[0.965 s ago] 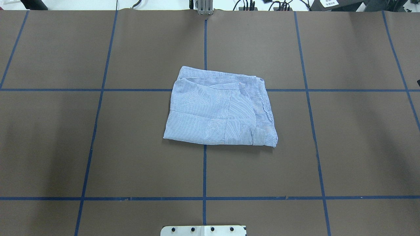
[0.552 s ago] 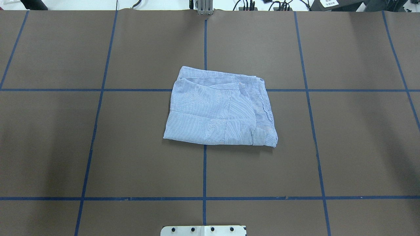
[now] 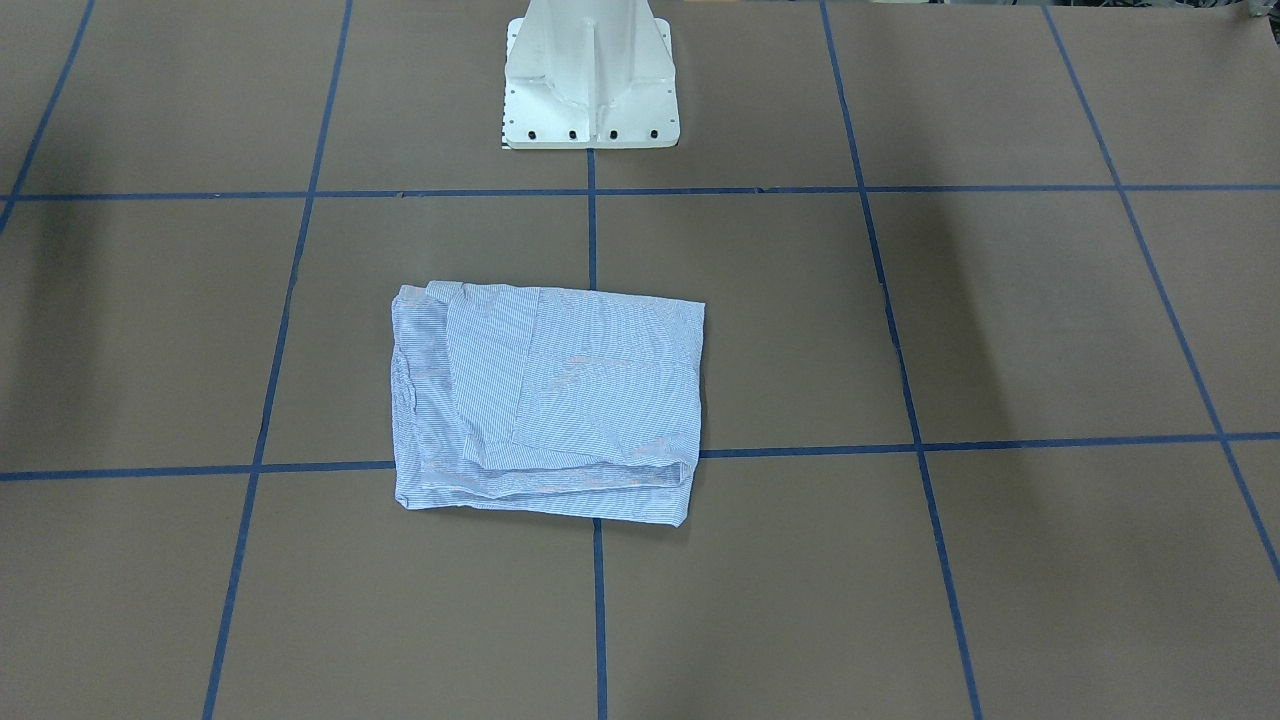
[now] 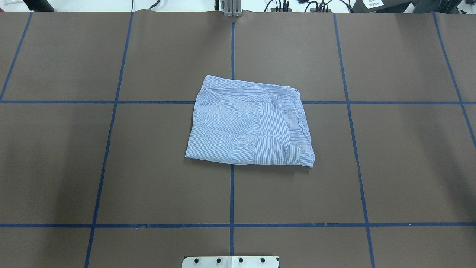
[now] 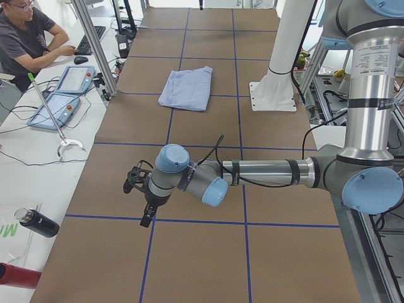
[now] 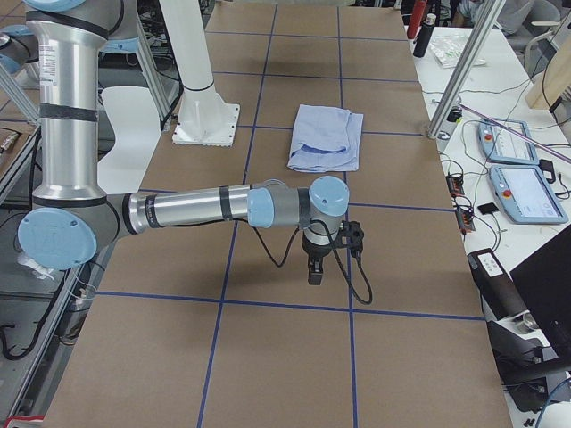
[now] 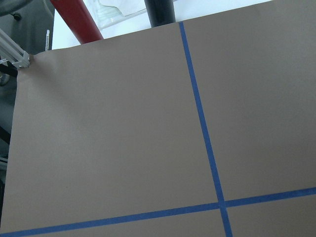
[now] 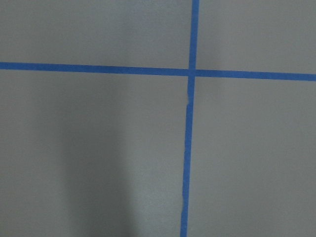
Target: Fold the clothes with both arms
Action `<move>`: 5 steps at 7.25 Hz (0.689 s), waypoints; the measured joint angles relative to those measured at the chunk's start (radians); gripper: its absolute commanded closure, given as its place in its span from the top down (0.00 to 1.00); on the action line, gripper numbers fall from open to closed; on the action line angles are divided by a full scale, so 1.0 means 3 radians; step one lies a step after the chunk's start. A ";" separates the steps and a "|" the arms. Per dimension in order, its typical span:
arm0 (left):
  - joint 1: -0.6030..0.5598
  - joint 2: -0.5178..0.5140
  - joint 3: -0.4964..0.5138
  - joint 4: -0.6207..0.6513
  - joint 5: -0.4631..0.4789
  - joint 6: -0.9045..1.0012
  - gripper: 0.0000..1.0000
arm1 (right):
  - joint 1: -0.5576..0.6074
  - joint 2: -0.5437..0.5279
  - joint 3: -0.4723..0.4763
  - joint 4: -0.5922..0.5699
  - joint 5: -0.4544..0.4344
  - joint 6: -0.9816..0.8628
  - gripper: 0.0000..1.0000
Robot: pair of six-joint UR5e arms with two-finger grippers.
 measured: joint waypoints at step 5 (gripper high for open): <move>0.0138 0.0014 -0.0279 0.1693 0.0072 0.0655 1.00 | 0.0031 -0.0030 -0.0025 -0.0027 0.0167 0.0030 1.00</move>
